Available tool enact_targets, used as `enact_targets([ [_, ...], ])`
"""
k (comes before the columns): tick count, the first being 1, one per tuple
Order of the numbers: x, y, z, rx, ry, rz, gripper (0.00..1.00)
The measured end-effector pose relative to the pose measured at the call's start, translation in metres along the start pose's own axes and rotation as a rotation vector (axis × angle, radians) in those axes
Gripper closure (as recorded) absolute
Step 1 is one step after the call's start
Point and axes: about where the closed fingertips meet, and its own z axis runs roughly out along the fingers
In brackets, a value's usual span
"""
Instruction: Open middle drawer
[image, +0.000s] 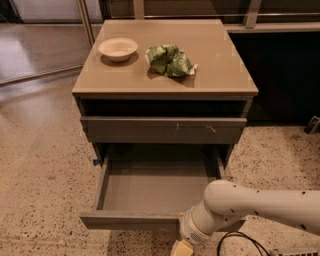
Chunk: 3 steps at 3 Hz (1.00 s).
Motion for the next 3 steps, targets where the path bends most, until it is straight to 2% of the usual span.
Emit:
enact_targets([
  [1,-0.011,-0.014,-0.005,0.025,-0.009,-0.042,0.00],
  [2,-0.017,-0.046,0.016,0.058,-0.013,-0.084,0.00],
  [3,-0.016,-0.048,0.021,0.056,-0.015,-0.085,0.00],
])
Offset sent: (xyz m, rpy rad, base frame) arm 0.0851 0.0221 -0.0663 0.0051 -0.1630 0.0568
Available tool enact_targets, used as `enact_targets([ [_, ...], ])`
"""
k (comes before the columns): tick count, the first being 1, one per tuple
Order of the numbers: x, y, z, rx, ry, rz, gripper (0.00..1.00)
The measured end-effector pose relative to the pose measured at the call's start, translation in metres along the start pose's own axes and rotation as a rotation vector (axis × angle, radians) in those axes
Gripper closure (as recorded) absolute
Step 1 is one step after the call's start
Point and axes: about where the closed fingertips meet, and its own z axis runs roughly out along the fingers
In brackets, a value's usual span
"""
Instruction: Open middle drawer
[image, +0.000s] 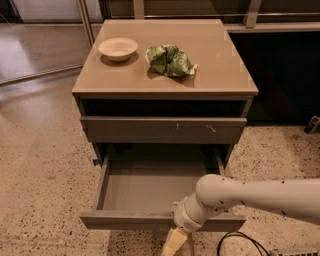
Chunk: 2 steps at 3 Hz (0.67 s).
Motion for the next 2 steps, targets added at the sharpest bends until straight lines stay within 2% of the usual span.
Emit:
enact_targets([
  [1,0.0167,-0.0010,0.0248,-0.011,0.029,0.048,0.00],
  [2,0.0171,-0.0016,0.0267,-0.011,0.029,0.054,0.00],
])
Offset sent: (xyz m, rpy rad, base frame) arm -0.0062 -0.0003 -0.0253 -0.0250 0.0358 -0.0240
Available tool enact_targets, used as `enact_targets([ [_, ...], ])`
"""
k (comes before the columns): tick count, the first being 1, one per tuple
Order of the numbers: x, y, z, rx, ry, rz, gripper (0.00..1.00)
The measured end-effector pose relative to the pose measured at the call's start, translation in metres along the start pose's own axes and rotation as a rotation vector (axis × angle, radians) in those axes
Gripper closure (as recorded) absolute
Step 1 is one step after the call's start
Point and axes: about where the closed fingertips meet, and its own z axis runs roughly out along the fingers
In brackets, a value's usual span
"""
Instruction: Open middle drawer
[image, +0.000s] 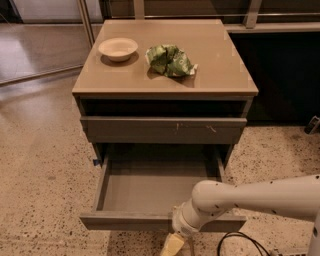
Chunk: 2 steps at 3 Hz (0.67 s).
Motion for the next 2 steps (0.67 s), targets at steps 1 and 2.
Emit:
enact_targets([
  [1,0.003,0.020,-0.009,-0.031,0.001,-0.012,0.00],
  [2,0.015,0.067,-0.030,-0.080,-0.016,0.002,0.00],
])
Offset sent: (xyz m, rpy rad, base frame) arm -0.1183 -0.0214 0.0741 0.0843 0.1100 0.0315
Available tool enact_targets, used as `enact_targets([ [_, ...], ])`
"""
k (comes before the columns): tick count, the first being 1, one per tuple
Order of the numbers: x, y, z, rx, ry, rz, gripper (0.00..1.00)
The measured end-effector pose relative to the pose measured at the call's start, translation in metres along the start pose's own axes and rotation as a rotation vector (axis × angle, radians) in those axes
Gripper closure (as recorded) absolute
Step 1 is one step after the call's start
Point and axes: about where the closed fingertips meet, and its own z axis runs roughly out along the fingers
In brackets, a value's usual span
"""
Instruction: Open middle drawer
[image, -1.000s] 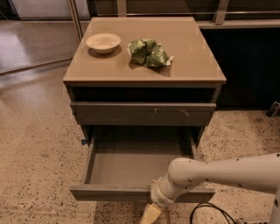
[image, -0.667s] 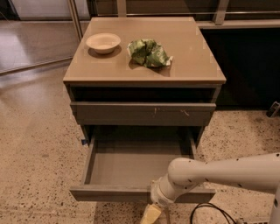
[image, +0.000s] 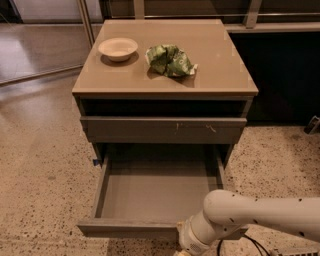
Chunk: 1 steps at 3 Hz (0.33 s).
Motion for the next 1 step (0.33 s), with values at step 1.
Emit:
enact_targets([
  [1,0.0000,0.0000,0.0000,0.000,0.000,0.000,0.00],
])
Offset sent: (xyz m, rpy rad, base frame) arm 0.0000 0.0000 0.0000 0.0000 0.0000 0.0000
